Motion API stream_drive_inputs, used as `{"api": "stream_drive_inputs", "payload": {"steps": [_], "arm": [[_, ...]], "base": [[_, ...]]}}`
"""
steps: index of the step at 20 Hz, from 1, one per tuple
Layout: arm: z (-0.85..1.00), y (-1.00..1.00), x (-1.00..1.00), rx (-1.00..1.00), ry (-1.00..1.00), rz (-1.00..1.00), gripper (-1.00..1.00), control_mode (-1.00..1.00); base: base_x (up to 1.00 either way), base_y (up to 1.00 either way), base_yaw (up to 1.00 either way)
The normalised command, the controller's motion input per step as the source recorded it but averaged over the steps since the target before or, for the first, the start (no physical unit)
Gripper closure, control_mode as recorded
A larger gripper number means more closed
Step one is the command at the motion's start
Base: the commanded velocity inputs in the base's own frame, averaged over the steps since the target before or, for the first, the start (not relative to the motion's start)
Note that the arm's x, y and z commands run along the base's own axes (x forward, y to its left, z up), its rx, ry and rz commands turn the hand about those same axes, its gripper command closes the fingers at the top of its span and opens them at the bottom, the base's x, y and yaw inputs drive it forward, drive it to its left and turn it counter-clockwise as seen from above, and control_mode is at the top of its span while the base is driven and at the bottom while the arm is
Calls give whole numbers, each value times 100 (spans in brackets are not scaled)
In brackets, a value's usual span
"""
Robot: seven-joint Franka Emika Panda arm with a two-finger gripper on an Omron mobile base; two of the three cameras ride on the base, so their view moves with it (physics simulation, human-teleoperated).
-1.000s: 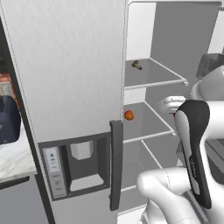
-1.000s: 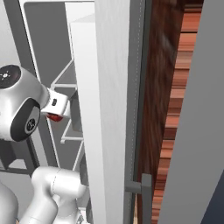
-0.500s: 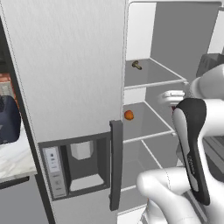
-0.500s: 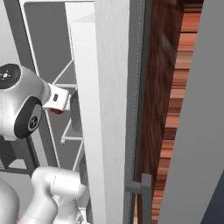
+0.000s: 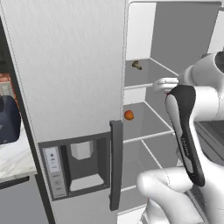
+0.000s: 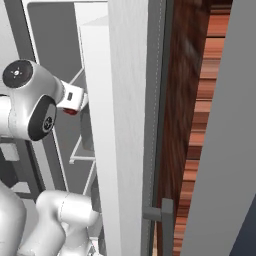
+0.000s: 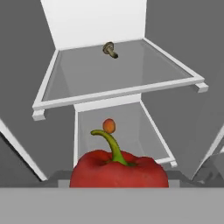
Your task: Place the bell pepper in the correct fridge rack based on whether it is a fruit or vegetable. Finally, close the fridge door.
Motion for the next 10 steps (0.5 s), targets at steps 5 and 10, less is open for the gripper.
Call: {"api": "stream_drive_inputs", "payload": {"steps": [5, 10], "arm": [[7, 0, 68, 0, 2, 0, 100, -100], [-13, -9, 73, 0, 3, 0, 100, -100]], "base": [[0, 0, 0], [0, 0, 0]]}}
